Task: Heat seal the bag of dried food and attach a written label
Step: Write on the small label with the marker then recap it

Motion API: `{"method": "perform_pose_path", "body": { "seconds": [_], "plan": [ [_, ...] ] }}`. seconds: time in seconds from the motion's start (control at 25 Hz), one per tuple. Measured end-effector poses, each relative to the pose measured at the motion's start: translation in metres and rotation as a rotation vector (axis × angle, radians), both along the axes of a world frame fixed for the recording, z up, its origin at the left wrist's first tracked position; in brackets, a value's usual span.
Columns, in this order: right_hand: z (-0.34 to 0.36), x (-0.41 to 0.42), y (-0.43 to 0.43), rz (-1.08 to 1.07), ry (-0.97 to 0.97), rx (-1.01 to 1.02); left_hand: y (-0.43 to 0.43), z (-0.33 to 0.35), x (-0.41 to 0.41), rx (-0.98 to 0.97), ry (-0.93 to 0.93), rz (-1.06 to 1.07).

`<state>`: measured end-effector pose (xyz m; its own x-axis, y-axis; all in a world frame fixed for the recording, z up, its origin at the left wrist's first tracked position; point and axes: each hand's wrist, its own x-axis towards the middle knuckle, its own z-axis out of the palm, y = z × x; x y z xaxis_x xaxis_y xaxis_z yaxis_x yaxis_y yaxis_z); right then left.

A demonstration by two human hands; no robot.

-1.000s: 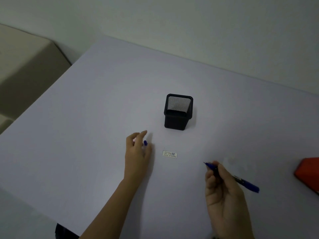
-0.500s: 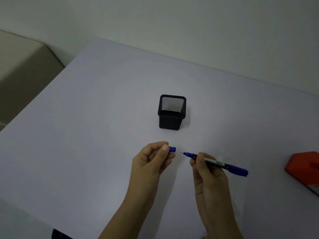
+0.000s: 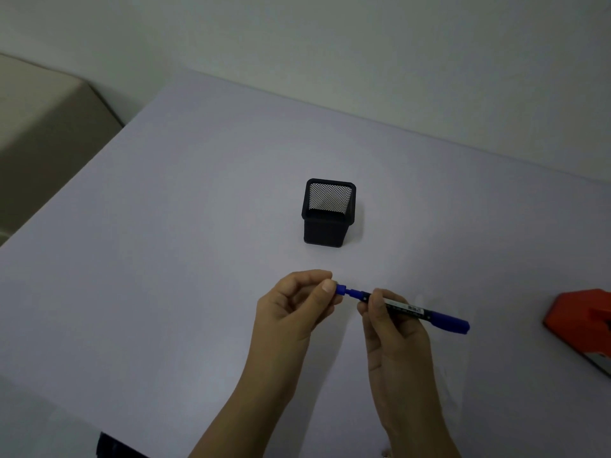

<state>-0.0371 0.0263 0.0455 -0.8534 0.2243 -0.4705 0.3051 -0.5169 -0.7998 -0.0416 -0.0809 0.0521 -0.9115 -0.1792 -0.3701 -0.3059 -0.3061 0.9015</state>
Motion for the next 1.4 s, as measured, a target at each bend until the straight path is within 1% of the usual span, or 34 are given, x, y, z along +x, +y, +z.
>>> {"method": "perform_pose_path", "body": {
  "seconds": [0.16,0.24,0.32,0.52,0.64,0.76,0.96,1.12,1.24,1.36,1.4],
  "plan": [
    [0.000,0.001,0.000,-0.011,0.018,-0.017,-0.002,0.000,0.001,-0.168,0.094,-0.048],
    [0.004,0.002,0.000,-0.032,0.002,-0.089,-0.002,0.000,0.001,-0.222,0.117,-0.059],
    [0.011,0.003,0.002,-0.079,-0.034,-0.165,-0.002,0.003,0.000,-0.229,0.121,-0.070],
    [0.029,-0.007,0.005,-0.111,-0.050,-0.119,-0.004,0.021,-0.001,-0.264,0.169,-0.143],
    [0.039,-0.010,0.003,-0.124,-0.039,-0.136,-0.004,0.029,-0.004,-0.269,0.184,-0.132],
    [0.044,-0.012,-0.001,-0.124,-0.034,-0.087,-0.006,0.033,-0.006,-0.250,0.182,-0.117],
    [0.049,-0.018,-0.006,-0.103,0.003,-0.042,-0.011,0.037,-0.014,-0.286,0.173,-0.134],
    [0.043,-0.026,-0.004,-0.013,-0.024,-0.015,-0.018,0.038,-0.022,-0.293,0.137,-0.184],
    [0.041,-0.042,0.004,0.047,-0.036,-0.026,-0.027,0.028,-0.042,-0.458,0.160,-0.275],
    [0.042,-0.074,0.017,-0.063,-0.019,-0.142,-0.047,0.005,-0.086,-0.673,0.123,-0.327],
    [0.043,-0.087,0.020,-0.084,0.001,-0.147,-0.051,-0.001,-0.102,-0.749,0.122,-0.369]
  ]
}}
